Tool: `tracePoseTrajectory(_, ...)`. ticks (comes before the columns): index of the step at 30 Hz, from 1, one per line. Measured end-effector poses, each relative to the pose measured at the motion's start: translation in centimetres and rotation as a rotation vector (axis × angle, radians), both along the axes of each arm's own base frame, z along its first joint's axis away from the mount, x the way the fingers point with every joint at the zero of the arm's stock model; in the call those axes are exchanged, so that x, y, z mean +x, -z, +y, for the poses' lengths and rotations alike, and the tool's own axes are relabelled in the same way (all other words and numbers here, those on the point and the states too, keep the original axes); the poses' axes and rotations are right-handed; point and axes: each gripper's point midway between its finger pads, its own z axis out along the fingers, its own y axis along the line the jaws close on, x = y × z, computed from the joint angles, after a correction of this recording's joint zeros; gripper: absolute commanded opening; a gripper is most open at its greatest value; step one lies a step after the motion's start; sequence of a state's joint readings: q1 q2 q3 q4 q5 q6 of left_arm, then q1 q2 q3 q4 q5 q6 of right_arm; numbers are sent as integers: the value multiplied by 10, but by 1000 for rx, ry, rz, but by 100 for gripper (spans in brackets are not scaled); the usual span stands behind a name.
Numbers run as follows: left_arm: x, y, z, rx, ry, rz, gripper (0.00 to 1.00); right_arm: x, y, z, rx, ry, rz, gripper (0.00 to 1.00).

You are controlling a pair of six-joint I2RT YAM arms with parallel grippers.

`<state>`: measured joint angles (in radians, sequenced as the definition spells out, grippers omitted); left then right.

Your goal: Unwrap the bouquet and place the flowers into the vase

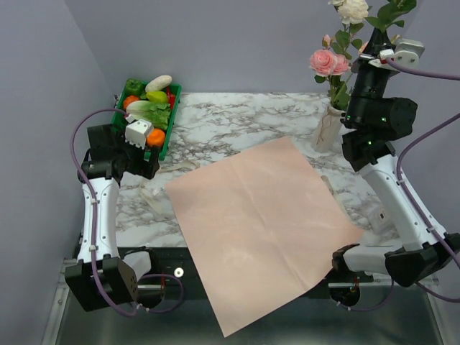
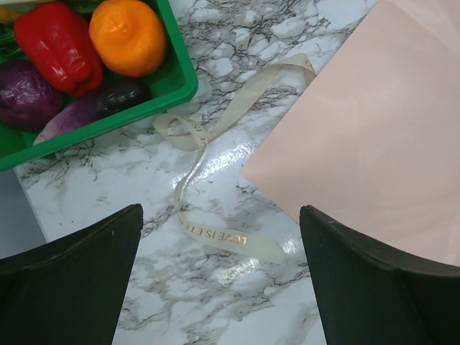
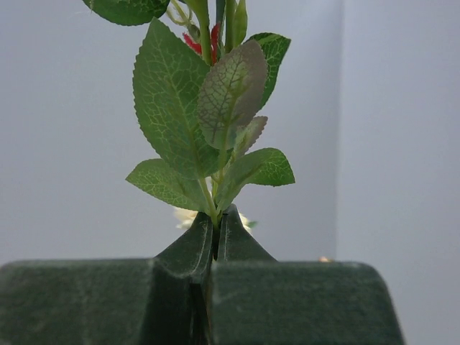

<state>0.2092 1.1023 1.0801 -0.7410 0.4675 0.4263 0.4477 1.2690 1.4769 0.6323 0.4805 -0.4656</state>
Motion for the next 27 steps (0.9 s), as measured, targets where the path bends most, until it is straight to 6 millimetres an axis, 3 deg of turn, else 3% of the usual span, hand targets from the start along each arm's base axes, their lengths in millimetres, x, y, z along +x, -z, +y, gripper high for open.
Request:
tracePoseTrajectory(4, 2, 3, 1, -2, 0, 8, 99, 18, 22, -38, 55, 121, 28, 1)
tracePoseTrajectory(8, 3, 5, 1, -3, 0, 15, 99, 39, 52, -57, 77, 179, 57, 1)
tracePoseTrajectory(13, 4, 6, 1, -1, 2, 16, 99, 62, 78, -67, 82, 213, 82, 1)
tracePoseTrajectory(27, 11, 21, 3, -11, 3, 63, 99, 95, 103, -89, 79, 286, 72, 1)
